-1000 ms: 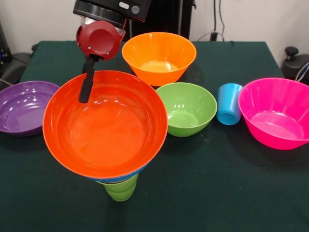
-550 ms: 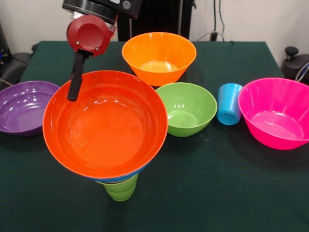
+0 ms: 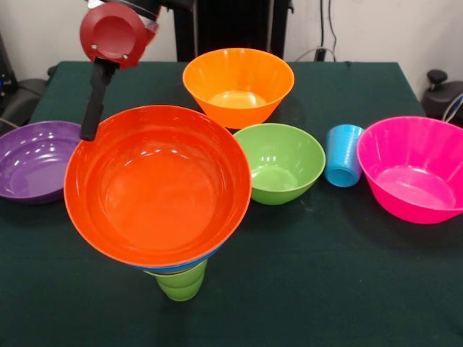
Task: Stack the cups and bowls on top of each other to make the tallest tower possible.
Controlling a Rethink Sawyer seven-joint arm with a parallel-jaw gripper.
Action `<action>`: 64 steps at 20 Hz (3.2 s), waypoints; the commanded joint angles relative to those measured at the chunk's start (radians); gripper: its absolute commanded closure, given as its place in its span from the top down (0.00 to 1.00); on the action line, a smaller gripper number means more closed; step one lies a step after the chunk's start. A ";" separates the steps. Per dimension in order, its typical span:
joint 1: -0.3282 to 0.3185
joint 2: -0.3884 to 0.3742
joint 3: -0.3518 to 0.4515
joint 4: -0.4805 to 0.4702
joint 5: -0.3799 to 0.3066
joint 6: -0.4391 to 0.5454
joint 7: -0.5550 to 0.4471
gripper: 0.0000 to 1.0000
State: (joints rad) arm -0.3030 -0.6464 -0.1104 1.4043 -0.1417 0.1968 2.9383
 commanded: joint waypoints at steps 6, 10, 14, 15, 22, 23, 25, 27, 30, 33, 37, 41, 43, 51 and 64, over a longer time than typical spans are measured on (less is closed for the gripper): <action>0.002 -0.018 0.096 -0.149 0.051 0.369 -0.105 1.00; 0.040 0.001 0.061 -0.212 0.050 0.442 -0.066 1.00; 0.082 0.008 0.023 -0.243 0.041 0.492 -0.020 1.00; 0.090 0.011 0.018 -0.249 0.039 0.496 -0.012 1.00; 0.139 0.023 -0.013 -0.236 0.044 0.460 0.044 1.00; 0.165 0.031 -0.026 -0.239 0.046 0.458 0.071 1.00; 0.189 0.039 -0.044 -0.237 0.052 0.450 0.096 1.00; 0.206 0.038 -0.060 -0.220 0.061 0.431 0.113 1.00; 0.230 0.029 -0.086 -0.175 0.075 0.394 0.133 1.00; 0.250 0.013 -0.108 -0.109 0.084 0.343 0.151 1.00; 0.269 -0.020 -0.136 -0.006 0.096 0.283 0.161 1.00; 0.284 -0.057 -0.164 0.086 0.110 0.241 0.164 1.00; 0.294 -0.071 -0.184 0.125 0.115 0.229 0.161 1.00; 0.342 -0.080 -0.210 0.171 0.152 0.205 0.143 1.00; 0.468 -0.056 -0.265 0.365 0.200 -0.015 0.222 1.00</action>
State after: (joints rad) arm 0.1134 -0.7395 -0.4040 1.5833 0.0369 0.2601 2.9399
